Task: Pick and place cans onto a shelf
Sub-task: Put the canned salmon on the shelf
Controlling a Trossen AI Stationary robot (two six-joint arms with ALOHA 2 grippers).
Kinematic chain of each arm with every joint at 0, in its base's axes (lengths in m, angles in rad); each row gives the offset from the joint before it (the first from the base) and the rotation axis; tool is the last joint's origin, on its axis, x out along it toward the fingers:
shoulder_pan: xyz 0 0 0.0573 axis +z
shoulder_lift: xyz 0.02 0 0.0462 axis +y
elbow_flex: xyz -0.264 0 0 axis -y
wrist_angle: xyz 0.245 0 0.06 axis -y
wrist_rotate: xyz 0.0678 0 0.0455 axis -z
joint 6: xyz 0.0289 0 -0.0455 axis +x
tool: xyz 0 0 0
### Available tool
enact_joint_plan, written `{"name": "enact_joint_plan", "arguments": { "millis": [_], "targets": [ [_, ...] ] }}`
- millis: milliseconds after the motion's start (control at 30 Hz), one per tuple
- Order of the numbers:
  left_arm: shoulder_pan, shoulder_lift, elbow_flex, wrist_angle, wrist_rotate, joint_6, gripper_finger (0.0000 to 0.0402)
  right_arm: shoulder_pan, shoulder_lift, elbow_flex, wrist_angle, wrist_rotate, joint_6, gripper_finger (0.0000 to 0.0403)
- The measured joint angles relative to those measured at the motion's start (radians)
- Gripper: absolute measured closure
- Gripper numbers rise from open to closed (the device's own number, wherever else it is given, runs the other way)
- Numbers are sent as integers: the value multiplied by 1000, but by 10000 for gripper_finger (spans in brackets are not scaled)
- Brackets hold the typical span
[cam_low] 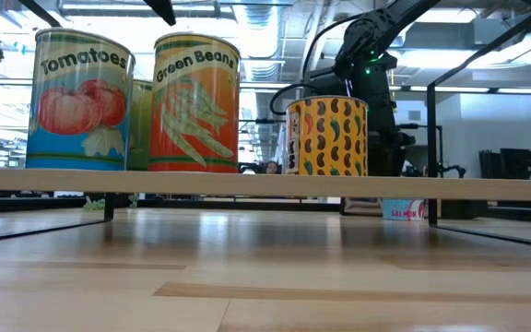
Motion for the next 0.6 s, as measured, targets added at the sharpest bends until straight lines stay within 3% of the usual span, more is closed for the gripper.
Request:
{"name": "enact_joint_plan", "arguments": {
  "millis": [600],
  "targets": [
    [0,0,0,0,0,-4,345,-2,20,2,8,-2,185,229]
  ]
}}
